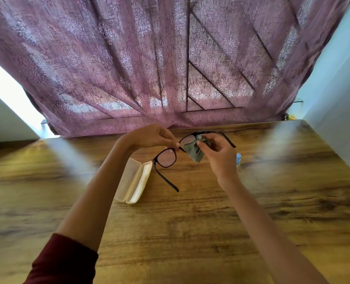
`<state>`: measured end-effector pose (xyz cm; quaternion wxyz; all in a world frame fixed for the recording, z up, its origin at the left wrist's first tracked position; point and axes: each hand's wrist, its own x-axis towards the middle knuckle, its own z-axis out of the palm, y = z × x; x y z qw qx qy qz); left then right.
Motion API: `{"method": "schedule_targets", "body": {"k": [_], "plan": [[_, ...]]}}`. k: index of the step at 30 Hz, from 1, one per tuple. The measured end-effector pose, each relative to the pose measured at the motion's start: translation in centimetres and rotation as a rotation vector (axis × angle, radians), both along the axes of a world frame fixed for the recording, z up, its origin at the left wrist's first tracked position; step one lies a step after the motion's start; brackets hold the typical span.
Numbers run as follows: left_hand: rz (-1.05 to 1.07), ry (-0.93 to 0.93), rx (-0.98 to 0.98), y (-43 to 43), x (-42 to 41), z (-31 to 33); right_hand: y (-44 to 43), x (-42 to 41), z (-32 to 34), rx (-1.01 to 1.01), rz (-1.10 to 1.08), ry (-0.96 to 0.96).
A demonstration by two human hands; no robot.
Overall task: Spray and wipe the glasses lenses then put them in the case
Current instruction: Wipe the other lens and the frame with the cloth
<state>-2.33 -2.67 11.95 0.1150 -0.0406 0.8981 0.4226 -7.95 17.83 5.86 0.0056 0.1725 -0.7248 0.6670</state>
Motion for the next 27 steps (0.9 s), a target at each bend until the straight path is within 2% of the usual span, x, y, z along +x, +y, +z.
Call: {"method": "schedule_targets", "body": {"k": [3,9,20,27], "plan": [[-0.008,0.012,-0.044,-0.1,-0.1,0.0,0.2,0.3,-0.1,0.132,-0.047,0.209],[-0.053,0.012,-0.07,0.2,-0.2,0.3,0.2,1.5,0.0,0.218,-0.06,0.55],[-0.092,0.025,-0.087,0.6,-0.4,0.0,-0.1,1.9,-0.4,0.447,-0.026,0.678],[-0.086,0.023,-0.159,1.3,-0.6,-0.2,-1.1,1.7,-0.5,0.447,0.063,0.694]]}}
